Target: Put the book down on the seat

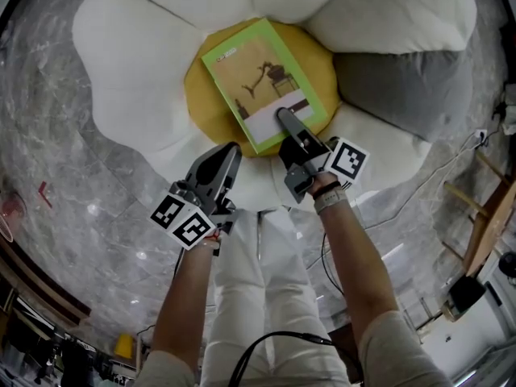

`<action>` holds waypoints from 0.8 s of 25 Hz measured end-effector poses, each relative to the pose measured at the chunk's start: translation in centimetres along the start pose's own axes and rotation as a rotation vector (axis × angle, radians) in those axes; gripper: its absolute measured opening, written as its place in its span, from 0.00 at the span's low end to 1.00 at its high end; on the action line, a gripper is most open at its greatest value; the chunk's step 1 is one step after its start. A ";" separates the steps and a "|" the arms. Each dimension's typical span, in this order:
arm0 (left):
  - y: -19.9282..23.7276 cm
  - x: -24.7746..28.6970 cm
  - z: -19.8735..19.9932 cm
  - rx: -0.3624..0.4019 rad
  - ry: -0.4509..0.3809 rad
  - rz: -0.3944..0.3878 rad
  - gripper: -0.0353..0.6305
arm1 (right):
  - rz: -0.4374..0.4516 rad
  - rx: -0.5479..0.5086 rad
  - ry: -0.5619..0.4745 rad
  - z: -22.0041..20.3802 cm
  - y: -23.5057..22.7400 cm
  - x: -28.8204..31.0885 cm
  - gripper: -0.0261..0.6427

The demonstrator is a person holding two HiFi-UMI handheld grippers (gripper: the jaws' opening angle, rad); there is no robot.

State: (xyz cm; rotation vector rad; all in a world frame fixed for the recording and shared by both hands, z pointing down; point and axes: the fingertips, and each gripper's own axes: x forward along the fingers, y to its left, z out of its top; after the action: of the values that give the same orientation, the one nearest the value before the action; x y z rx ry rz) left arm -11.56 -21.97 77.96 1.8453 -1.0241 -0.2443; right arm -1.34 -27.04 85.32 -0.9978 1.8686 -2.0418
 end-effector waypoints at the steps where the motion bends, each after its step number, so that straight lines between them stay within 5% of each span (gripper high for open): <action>1: 0.0 0.0 -0.1 -0.004 0.000 -0.002 0.09 | -0.019 0.010 -0.005 -0.1 -0.5 0.1 0.27; 20: -0.3 -0.1 0.7 0.001 -0.011 -0.008 0.09 | -0.249 0.122 -0.046 -0.7 -3.4 -0.1 0.34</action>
State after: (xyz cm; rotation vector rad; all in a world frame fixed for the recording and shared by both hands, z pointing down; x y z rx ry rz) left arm -11.86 -22.31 77.38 1.8513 -1.0251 -0.2588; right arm -0.72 -25.78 88.45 -1.2874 1.6455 -2.2162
